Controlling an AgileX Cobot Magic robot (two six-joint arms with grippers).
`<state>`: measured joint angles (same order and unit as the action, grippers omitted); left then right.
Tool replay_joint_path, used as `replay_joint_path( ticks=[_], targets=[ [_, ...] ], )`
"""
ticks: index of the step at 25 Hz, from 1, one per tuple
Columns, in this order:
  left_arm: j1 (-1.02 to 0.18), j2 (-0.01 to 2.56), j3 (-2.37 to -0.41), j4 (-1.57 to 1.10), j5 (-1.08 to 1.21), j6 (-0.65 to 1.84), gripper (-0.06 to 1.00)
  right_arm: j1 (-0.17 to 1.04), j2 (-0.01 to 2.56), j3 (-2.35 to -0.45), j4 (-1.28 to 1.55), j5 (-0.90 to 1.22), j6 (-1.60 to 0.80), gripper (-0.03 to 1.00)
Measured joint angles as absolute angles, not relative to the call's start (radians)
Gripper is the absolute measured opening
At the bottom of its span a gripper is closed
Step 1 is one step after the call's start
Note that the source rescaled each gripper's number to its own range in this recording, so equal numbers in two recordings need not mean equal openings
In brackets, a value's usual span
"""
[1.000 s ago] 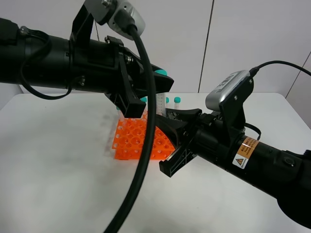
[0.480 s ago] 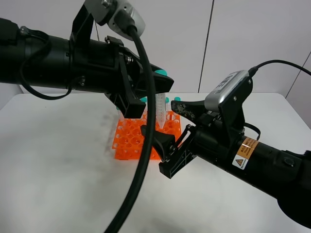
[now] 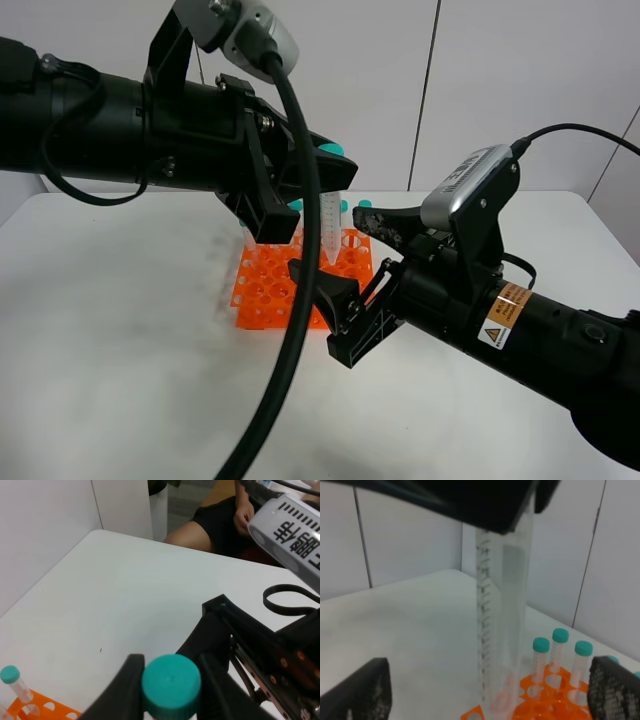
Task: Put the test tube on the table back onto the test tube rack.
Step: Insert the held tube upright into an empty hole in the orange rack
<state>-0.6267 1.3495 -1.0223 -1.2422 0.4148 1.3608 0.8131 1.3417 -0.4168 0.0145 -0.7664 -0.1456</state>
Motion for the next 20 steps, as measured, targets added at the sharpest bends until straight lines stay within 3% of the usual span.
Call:
replay_joint_path(
  ticks=[6, 12, 20],
  targets=[
    [-0.627, 1.350, -1.022, -1.261, 0.413, 1.361, 0.01, 0.813, 1.342, -0.417, 0.016, -0.710, -0.146, 0.98],
    [-0.627, 1.350, -1.022, -1.282, 0.399, 1.361, 0.01, 0.813, 1.342, -0.417, 0.026, -0.665, -0.176, 1.00],
    [-0.627, 1.350, -1.022, -1.282, 0.399, 1.362, 0.01, 0.813, 1.342, -0.414, 0.256, -0.490, -0.425, 1.00]
  ],
)
